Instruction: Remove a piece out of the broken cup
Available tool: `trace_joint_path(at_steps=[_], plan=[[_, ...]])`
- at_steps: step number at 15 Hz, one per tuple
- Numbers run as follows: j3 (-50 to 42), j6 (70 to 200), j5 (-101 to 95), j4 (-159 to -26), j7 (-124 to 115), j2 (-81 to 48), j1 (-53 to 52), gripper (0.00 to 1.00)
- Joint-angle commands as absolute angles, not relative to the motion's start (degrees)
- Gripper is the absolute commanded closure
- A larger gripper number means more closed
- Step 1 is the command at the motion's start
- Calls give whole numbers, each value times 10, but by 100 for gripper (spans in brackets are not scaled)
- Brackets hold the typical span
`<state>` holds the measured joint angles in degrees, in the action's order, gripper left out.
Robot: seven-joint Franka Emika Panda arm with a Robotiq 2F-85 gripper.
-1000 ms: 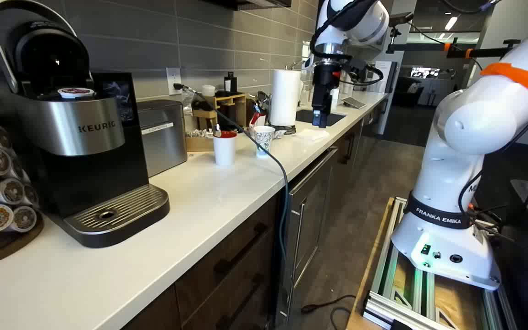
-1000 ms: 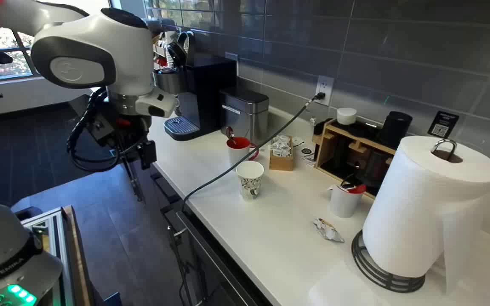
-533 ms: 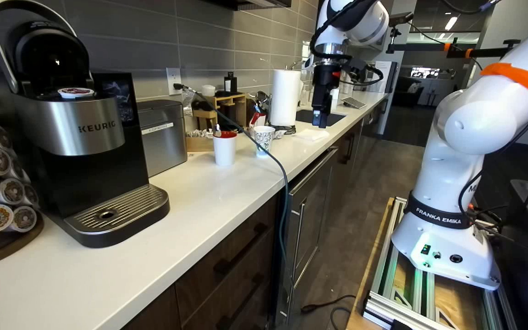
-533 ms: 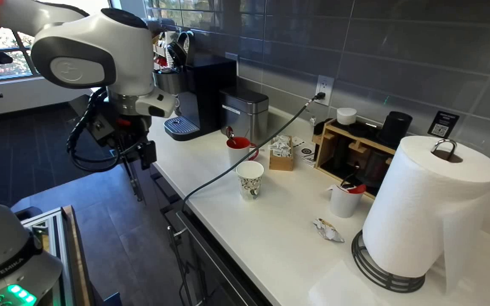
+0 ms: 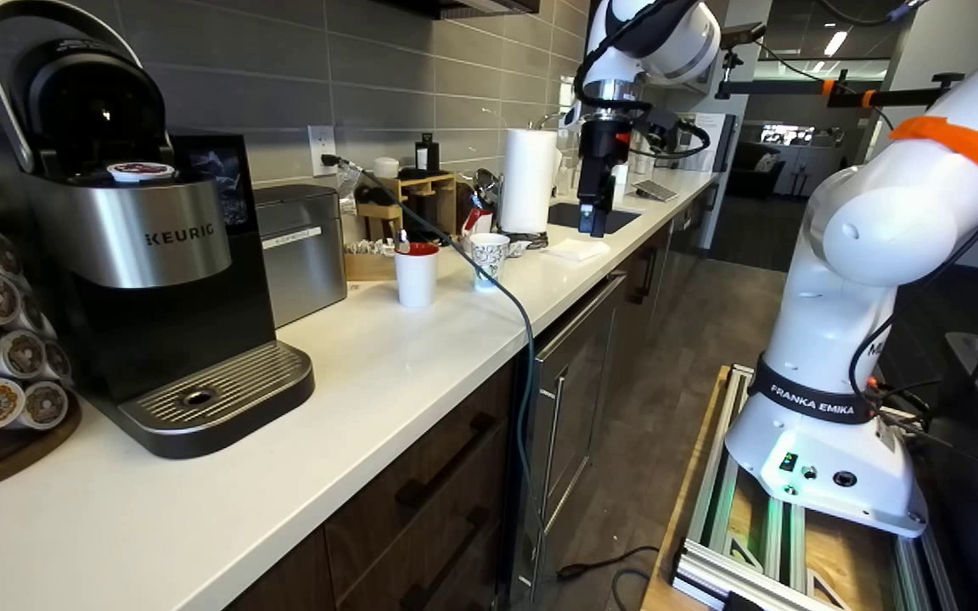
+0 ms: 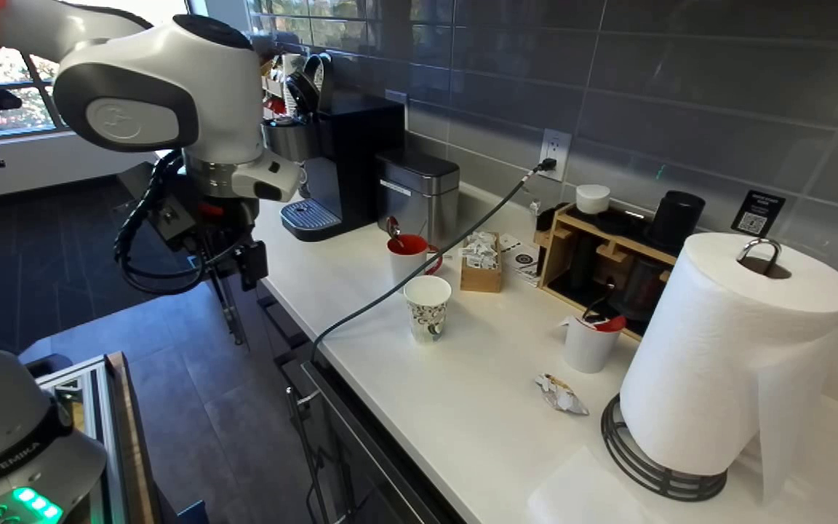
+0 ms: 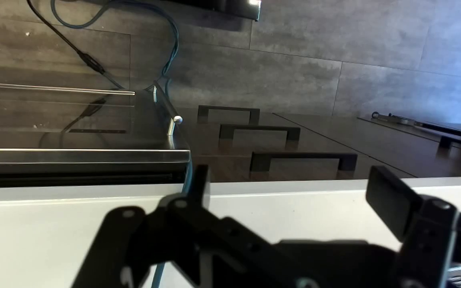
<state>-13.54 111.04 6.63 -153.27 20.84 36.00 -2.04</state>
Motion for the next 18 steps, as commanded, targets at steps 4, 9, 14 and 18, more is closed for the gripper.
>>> trace_joint_path(at_steps=[4,9,14,18], plan=[[-114,1134,68,-1527,175,346,3,0],[-127,1265,62,-1446,111,254,51,0],[-106,1401,39,-1362,13,160,96,0],[-67,1480,-32,-1325,-150,87,130,0]])
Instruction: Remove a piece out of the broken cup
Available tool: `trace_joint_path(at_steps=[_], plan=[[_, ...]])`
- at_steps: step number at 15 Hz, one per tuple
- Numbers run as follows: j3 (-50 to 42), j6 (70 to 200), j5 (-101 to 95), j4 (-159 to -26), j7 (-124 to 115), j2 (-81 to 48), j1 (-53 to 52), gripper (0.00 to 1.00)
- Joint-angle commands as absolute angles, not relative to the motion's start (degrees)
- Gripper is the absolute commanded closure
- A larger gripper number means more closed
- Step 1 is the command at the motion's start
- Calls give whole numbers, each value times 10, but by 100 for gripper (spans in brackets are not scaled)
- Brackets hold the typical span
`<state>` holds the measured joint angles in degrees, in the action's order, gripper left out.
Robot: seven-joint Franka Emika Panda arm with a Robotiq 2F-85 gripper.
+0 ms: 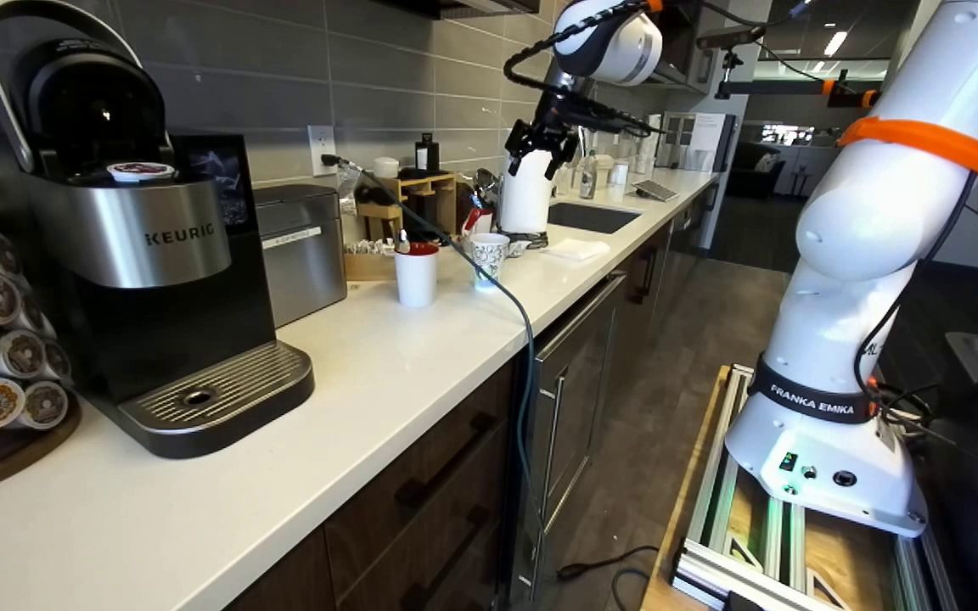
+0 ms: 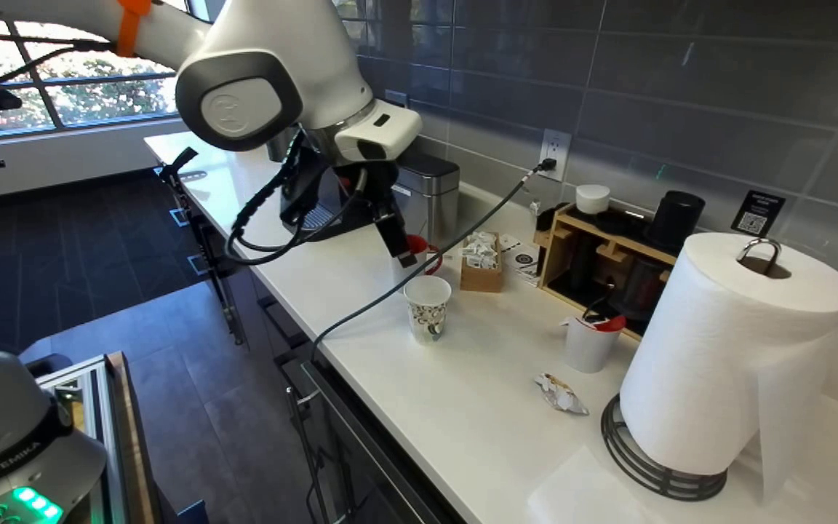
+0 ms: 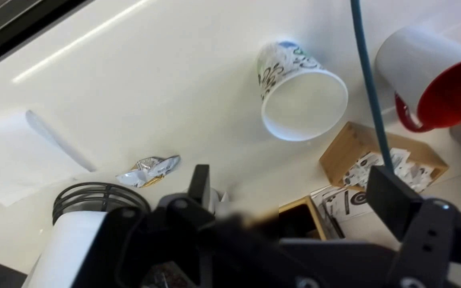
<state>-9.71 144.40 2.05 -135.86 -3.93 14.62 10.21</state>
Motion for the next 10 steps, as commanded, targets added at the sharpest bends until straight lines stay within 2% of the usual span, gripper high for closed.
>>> trace_joint_path(at_steps=[1,2,3,6,10], plan=[[-62,1454,-53,-1315,-192,80,137,0],[-66,1408,-46,-1312,-181,86,128,0],[-76,1452,-27,-1331,-146,97,119,0],[-75,1429,-32,-1319,-163,85,118,0],[-60,1452,-120,-1265,-376,15,139,0]])
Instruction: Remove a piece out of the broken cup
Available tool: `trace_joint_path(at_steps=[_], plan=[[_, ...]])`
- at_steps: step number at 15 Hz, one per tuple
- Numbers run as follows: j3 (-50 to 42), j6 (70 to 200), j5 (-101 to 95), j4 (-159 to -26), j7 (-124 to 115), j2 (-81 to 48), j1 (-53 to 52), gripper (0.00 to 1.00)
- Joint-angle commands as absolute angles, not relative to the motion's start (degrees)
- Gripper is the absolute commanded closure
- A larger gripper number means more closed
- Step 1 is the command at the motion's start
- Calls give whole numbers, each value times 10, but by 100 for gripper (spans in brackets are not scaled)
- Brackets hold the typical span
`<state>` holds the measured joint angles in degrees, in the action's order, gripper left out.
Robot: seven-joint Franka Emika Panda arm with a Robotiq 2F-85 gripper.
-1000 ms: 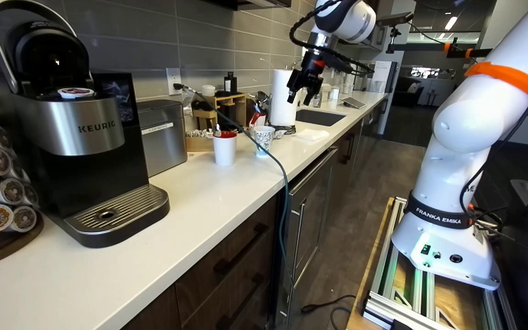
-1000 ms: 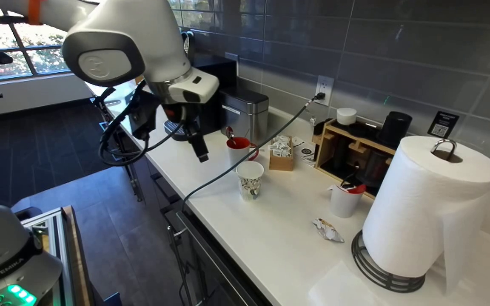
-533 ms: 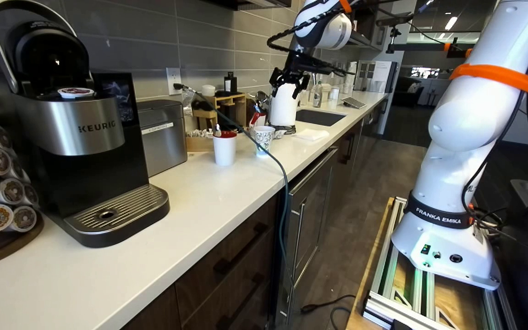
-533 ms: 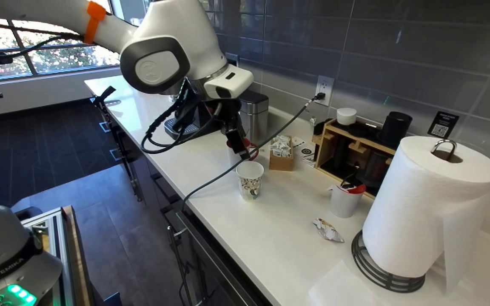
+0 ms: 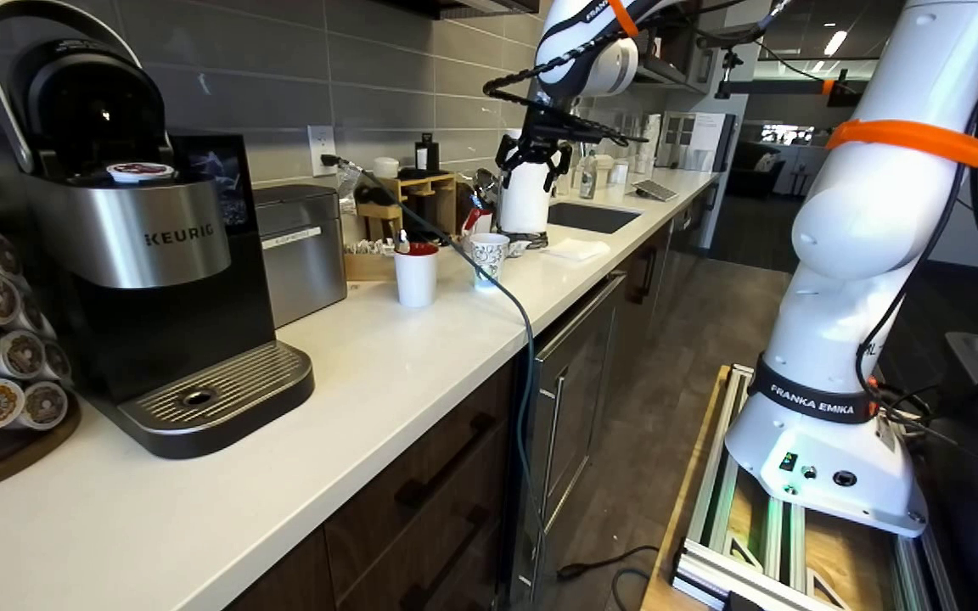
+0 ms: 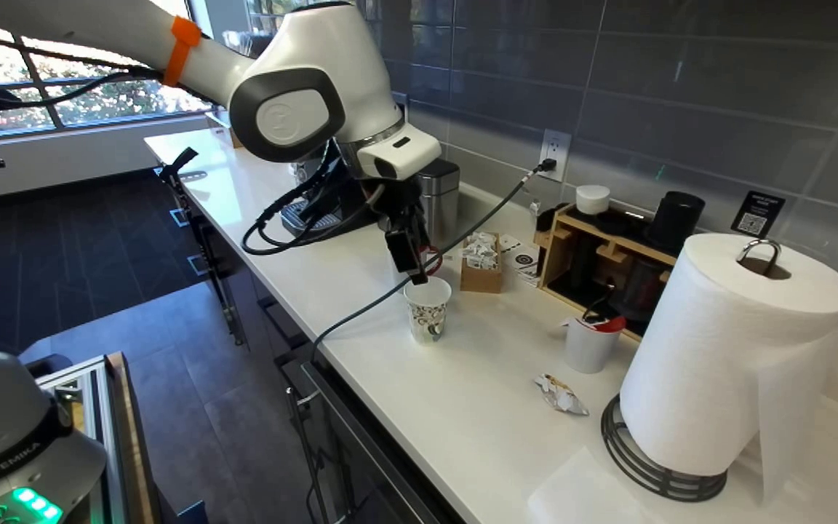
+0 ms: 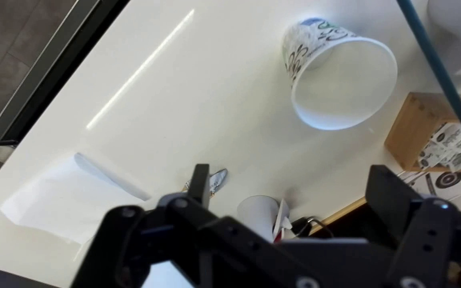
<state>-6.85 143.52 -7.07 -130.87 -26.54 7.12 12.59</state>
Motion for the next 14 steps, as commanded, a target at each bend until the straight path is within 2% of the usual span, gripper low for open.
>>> trace_joint_path(at_steps=[1,6,14], plan=[[-64,1464,-141,-1244,-414,-11,141,0],[-117,1473,-240,-1123,-565,-123,120,0],[-114,1426,-39,-935,-289,-283,149,0]])
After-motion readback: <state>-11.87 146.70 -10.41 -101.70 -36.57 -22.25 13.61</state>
